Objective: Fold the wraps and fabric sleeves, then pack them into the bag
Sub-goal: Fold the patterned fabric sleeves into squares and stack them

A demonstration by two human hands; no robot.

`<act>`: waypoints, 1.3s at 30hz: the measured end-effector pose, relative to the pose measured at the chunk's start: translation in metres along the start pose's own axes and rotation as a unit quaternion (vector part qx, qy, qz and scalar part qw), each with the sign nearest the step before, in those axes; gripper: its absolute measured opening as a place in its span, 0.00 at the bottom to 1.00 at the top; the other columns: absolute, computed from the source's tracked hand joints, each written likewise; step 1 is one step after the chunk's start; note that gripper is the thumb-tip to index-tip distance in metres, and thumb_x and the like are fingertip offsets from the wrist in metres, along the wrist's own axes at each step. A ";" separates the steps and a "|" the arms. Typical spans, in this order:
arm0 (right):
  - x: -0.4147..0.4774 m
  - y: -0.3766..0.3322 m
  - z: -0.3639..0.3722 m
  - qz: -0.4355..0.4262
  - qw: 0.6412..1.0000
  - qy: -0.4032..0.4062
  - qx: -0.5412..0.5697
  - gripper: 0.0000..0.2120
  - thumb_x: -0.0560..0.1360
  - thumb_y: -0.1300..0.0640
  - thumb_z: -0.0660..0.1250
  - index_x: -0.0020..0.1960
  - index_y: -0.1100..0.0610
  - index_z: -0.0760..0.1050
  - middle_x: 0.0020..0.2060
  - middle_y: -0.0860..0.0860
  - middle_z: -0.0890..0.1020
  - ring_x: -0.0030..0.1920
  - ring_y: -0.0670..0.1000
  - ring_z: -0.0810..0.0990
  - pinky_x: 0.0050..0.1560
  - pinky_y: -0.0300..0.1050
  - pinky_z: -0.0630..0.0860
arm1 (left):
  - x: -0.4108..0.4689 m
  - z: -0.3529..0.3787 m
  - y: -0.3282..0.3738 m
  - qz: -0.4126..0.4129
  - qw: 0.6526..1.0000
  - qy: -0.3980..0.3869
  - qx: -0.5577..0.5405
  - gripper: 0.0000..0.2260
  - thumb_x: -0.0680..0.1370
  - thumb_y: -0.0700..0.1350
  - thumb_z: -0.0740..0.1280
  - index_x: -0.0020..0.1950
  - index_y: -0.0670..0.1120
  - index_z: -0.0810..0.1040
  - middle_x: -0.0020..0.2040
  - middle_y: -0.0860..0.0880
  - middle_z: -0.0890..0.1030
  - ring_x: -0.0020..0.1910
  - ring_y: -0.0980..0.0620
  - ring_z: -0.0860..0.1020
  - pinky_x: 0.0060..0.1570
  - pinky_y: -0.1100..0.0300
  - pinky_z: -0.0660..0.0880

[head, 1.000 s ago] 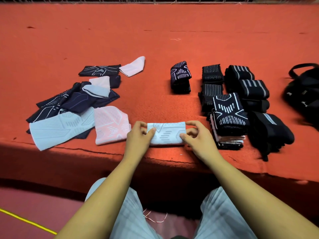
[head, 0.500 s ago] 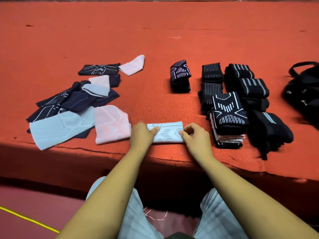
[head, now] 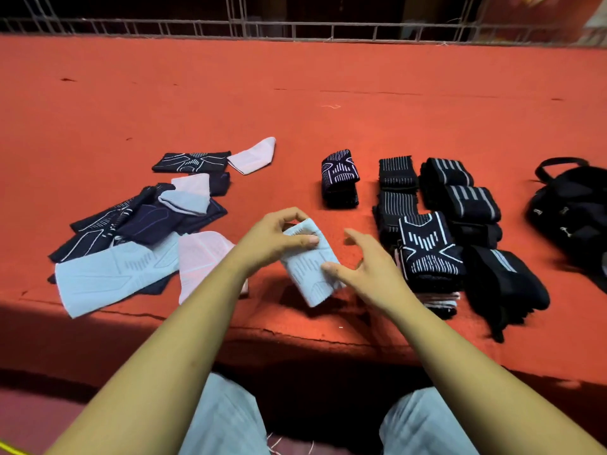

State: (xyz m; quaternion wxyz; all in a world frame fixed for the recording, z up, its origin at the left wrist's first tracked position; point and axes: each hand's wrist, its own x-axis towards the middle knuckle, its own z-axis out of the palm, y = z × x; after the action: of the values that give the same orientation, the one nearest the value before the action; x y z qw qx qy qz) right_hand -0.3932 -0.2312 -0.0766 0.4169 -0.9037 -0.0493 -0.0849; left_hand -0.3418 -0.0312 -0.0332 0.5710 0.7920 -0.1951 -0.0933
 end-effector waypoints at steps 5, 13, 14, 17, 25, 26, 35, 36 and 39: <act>0.011 -0.004 0.002 0.045 0.964 -0.160 0.208 0.08 0.77 0.55 0.70 0.50 0.60 0.83 0.39 0.47 0.83 0.38 0.42 0.77 0.39 0.38 0.71 | 0.021 -0.011 0.006 -0.015 0.999 -0.042 -0.031 0.09 0.72 0.38 0.76 0.50 0.43 0.80 0.43 0.48 0.82 0.41 0.54 0.79 0.42 0.60 0.75; 0.054 0.022 0.034 0.183 0.944 0.122 0.246 0.10 0.76 0.58 0.71 0.45 0.66 0.81 0.32 0.51 0.80 0.30 0.44 0.74 0.31 0.41 0.69 | 0.051 0.033 -0.050 -0.176 0.969 0.045 -0.167 0.09 0.78 0.39 0.70 0.56 0.42 0.75 0.43 0.40 0.82 0.34 0.51 0.79 0.32 0.61 0.76; 0.060 0.026 0.035 0.198 0.943 0.142 0.226 0.08 0.76 0.58 0.71 0.46 0.65 0.81 0.34 0.51 0.81 0.33 0.46 0.77 0.34 0.42 0.73 | 0.053 0.038 -0.056 -0.177 0.969 0.045 -0.166 0.08 0.78 0.38 0.69 0.56 0.41 0.75 0.44 0.40 0.82 0.34 0.50 0.79 0.32 0.60 0.78; 0.079 0.032 0.038 0.235 0.946 0.175 0.138 0.09 0.74 0.59 0.68 0.54 0.60 0.77 0.44 0.54 0.82 0.47 0.53 0.81 0.52 0.49 0.77 | 0.067 0.047 -0.066 -0.170 0.967 0.085 -0.170 0.10 0.78 0.35 0.69 0.57 0.41 0.72 0.45 0.40 0.80 0.34 0.51 0.79 0.31 0.62 0.79; 0.096 0.036 0.041 0.217 0.958 0.189 0.007 0.03 0.76 0.59 0.64 0.49 0.56 0.72 0.46 0.56 0.82 0.50 0.59 0.79 0.46 0.48 0.69 | 0.093 0.061 -0.081 -0.141 0.979 0.147 0.004 0.10 0.75 0.42 0.67 0.55 0.46 0.73 0.47 0.43 0.82 0.44 0.46 0.79 0.41 0.56 0.72; 0.096 0.039 0.042 0.222 0.959 0.178 -0.012 0.03 0.76 0.59 0.64 0.49 0.56 0.73 0.47 0.57 0.82 0.50 0.60 0.79 0.47 0.49 0.70 | 0.094 0.064 -0.082 -0.136 0.979 0.150 0.036 0.11 0.75 0.41 0.68 0.57 0.44 0.73 0.50 0.43 0.82 0.47 0.44 0.80 0.45 0.55 0.73; 0.087 0.019 0.033 0.144 0.971 0.152 -0.117 0.11 0.75 0.59 0.62 0.56 0.59 0.77 0.56 0.59 0.75 0.53 0.62 0.77 0.56 0.54 0.73 | 0.082 0.032 -0.059 -0.073 0.960 0.166 0.214 0.10 0.74 0.41 0.68 0.55 0.42 0.79 0.54 0.40 0.79 0.57 0.40 0.75 0.60 0.55 0.68; 0.088 0.012 0.033 0.131 0.975 0.152 -0.101 0.12 0.75 0.59 0.63 0.56 0.60 0.77 0.56 0.58 0.76 0.54 0.61 0.77 0.56 0.53 0.73 | 0.076 0.020 -0.052 -0.048 0.962 0.170 0.208 0.08 0.74 0.40 0.68 0.53 0.43 0.80 0.52 0.41 0.79 0.54 0.42 0.76 0.56 0.58 0.69; 0.089 -0.009 0.045 0.112 0.988 0.105 -0.034 0.09 0.73 0.62 0.64 0.51 0.61 0.80 0.50 0.57 0.82 0.51 0.55 0.78 0.50 0.45 0.70 | 0.049 -0.024 -0.036 -0.010 0.961 0.203 0.185 0.03 0.75 0.40 0.68 0.48 0.45 0.80 0.46 0.46 0.80 0.45 0.50 0.77 0.42 0.70 0.67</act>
State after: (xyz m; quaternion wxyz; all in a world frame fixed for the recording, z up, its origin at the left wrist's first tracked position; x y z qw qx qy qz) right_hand -0.3019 -0.1892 -0.0813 0.3954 -0.9033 0.0994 -0.1335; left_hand -0.2809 -0.0208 -0.0548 0.4412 0.8880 -0.0808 0.1017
